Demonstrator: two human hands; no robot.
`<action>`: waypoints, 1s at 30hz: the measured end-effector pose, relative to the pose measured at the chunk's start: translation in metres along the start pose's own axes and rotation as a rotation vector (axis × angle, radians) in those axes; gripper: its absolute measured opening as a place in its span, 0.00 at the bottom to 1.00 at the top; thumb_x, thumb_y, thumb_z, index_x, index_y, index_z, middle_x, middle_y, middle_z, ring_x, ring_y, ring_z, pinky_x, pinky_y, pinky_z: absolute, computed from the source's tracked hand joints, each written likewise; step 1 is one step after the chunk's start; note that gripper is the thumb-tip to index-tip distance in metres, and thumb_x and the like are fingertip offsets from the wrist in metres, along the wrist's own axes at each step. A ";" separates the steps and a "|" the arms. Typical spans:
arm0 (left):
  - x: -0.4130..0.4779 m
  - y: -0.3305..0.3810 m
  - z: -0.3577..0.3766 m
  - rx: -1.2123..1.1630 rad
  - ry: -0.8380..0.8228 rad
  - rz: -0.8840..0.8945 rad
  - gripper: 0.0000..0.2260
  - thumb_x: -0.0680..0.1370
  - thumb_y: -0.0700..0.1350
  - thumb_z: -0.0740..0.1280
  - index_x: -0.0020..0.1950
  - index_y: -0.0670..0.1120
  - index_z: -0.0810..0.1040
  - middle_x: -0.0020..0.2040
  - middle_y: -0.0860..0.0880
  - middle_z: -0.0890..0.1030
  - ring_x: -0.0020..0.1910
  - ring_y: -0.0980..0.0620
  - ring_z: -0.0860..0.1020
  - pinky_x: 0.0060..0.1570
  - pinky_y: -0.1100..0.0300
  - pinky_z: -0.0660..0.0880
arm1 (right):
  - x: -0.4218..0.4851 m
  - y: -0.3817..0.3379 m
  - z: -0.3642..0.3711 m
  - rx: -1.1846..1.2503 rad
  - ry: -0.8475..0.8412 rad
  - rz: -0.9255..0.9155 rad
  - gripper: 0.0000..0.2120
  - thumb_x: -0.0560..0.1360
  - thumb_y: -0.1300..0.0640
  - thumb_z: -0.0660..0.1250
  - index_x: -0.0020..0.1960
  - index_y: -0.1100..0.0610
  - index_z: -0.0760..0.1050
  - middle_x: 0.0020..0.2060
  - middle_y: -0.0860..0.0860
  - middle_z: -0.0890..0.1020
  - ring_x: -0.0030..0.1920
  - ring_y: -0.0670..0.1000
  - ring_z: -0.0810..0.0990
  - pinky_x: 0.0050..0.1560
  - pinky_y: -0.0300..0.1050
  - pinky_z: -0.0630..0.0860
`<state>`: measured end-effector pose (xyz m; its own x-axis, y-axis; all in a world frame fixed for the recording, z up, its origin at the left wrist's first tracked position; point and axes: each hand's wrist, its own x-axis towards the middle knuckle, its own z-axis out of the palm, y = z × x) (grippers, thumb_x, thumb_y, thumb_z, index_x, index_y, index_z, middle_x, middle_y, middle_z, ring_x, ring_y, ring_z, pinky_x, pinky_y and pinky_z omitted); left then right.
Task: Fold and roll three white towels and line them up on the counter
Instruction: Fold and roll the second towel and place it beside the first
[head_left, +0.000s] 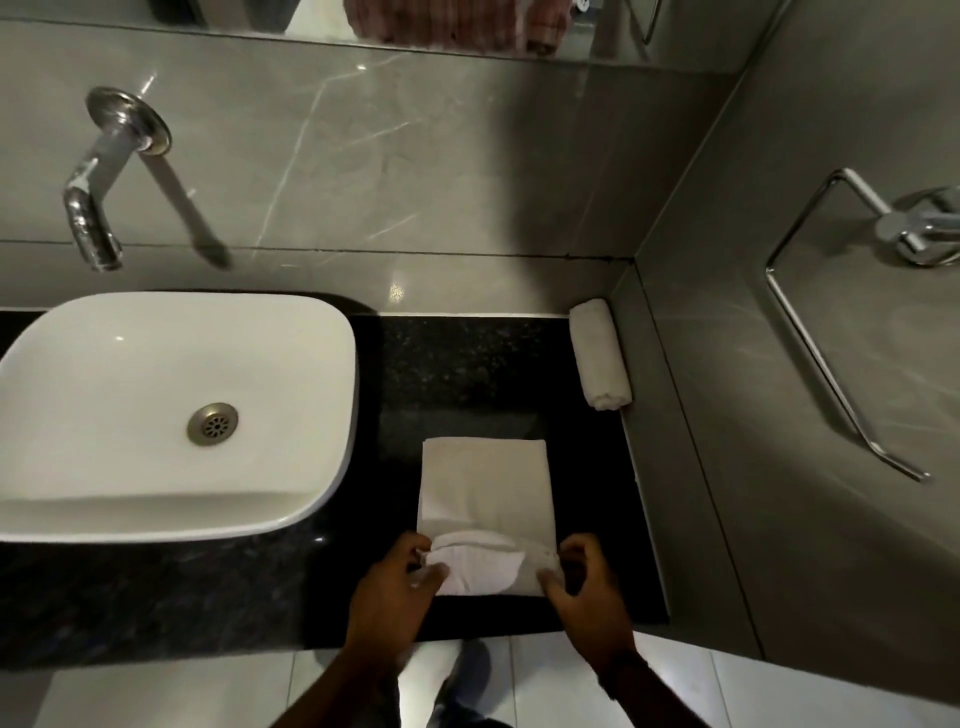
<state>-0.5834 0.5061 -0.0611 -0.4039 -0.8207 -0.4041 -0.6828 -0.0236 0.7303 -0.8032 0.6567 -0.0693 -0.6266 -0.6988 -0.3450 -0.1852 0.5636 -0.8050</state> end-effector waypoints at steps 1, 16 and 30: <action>0.002 0.002 0.002 0.012 0.047 -0.008 0.13 0.74 0.56 0.73 0.54 0.61 0.72 0.50 0.60 0.80 0.49 0.56 0.81 0.52 0.55 0.78 | 0.004 -0.001 0.002 -0.037 0.007 0.005 0.15 0.74 0.49 0.75 0.52 0.38 0.71 0.49 0.41 0.81 0.48 0.41 0.81 0.52 0.45 0.82; 0.040 -0.016 0.001 1.005 -0.118 0.872 0.13 0.70 0.54 0.67 0.50 0.48 0.80 0.54 0.47 0.80 0.57 0.41 0.77 0.60 0.42 0.73 | 0.021 0.011 -0.015 -1.066 -0.191 -0.694 0.19 0.65 0.43 0.71 0.55 0.45 0.81 0.60 0.45 0.82 0.65 0.55 0.72 0.59 0.55 0.64; 0.078 0.010 -0.005 0.386 -0.052 0.316 0.11 0.81 0.61 0.61 0.56 0.60 0.80 0.78 0.56 0.64 0.68 0.47 0.74 0.63 0.54 0.75 | 0.072 -0.011 0.005 -0.717 0.127 -0.492 0.04 0.75 0.50 0.72 0.48 0.48 0.81 0.56 0.49 0.80 0.53 0.57 0.79 0.50 0.55 0.77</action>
<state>-0.6186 0.4393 -0.0821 -0.6504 -0.7238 -0.2304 -0.6936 0.4423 0.5686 -0.8427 0.5978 -0.0874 -0.4221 -0.9050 0.0526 -0.8608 0.3819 -0.3364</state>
